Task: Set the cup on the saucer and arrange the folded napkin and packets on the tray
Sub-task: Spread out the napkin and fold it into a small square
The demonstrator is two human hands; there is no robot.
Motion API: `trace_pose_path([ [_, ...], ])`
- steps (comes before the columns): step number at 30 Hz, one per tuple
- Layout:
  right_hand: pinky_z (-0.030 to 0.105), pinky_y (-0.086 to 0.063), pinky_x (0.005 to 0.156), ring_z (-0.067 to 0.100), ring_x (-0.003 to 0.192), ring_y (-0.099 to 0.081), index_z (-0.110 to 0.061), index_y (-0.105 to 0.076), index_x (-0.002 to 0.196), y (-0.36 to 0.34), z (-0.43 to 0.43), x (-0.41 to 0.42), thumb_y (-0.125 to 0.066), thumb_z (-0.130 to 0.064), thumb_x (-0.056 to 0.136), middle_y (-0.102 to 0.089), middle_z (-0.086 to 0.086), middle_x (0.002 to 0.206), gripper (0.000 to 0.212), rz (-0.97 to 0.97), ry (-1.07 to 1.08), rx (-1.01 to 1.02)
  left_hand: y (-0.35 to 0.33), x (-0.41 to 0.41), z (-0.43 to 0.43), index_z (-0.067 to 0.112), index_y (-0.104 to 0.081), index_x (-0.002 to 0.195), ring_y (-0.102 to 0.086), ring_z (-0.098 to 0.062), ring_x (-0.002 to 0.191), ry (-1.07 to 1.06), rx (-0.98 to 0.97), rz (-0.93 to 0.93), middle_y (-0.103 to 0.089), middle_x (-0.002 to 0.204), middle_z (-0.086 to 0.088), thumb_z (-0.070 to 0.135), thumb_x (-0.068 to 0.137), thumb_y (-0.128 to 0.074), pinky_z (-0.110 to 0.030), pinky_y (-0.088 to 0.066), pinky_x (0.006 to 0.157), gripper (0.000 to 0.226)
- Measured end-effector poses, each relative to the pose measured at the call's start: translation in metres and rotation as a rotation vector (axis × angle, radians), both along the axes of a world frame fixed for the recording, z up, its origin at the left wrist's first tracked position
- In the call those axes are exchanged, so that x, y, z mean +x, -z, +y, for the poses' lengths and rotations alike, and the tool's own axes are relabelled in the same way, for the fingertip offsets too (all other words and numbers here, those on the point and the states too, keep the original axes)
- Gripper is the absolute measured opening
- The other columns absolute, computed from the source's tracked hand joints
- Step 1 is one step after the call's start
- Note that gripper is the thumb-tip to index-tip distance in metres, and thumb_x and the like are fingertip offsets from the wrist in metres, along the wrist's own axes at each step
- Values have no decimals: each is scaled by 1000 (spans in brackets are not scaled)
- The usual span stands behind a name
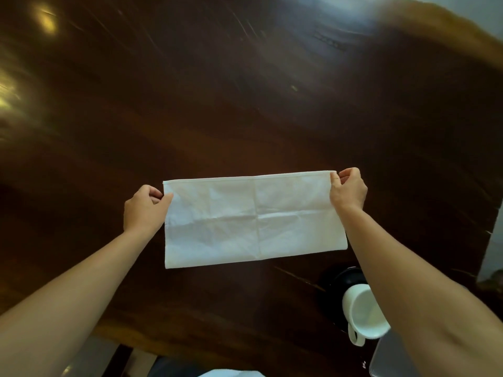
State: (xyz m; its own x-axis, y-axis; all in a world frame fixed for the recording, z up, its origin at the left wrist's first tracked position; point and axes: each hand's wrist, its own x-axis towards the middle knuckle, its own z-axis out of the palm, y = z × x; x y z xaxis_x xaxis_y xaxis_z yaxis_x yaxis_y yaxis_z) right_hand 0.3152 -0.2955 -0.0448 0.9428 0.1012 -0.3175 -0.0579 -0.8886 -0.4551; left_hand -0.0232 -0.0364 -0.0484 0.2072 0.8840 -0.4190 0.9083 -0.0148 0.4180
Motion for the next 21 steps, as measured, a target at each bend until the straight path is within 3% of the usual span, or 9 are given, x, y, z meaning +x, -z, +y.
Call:
trace_pose_path([
  [3,37,-51,80,27,108,-59,-13,-51,126,-9,-7,-4,-70,-36,91,-54,11,122,45,90,10,-144,-1,-15,-16,24,-58,85,-63,-15,73,-2,-51,64,-63,76,7,49,89,-68,-30,-47,58,27],
  [7,48,-52,85,36,115,-54,-16,-42,131,-14,-31,-29,-75,-41,85,-47,13,129,63,250,-40,-268,-7,-30,-45,23,-58,83,-61,-16,72,-22,-99,113,-61,75,6,48,88,-71,-30,-45,56,29],
  [10,46,-50,79,36,110,-53,-19,-44,117,-15,-52,-47,-75,-42,84,-47,12,123,51,286,-62,-303,-11,-39,-66,22,-58,82,-54,-9,64,-59,-98,119,-58,73,7,45,89,-71,-25,-38,48,28],
  [12,45,-50,79,37,110,-54,-15,-47,120,-15,-65,-57,-74,-41,85,-49,14,125,51,297,-55,-350,-12,-45,-75,20,-60,83,-57,-10,62,-93,-112,106,-58,73,7,42,89,-73,-25,-42,48,25],
  [16,51,-58,83,38,102,-61,-7,-52,121,-15,-81,-68,-73,-29,85,-54,18,121,47,335,1,-347,-13,-54,-89,17,-64,81,-68,-25,74,-227,-206,38,-64,78,1,35,83,-80,-42,-63,70,24],
  [19,48,-61,78,33,90,-66,-7,-58,99,-17,-86,-69,-70,-12,84,-61,18,108,20,283,40,-294,-15,-60,-98,16,-64,78,-68,-21,69,-289,-237,-28,-66,78,-2,20,78,-86,-44,-64,70,22],
  [21,41,-60,75,31,93,-65,-10,-61,96,-18,-90,-71,-71,-4,83,-62,16,109,18,277,128,-242,-15,-64,-104,16,-65,78,-67,-15,64,-328,-248,-54,-67,78,-3,11,75,-88,-41,-64,68,24],
])
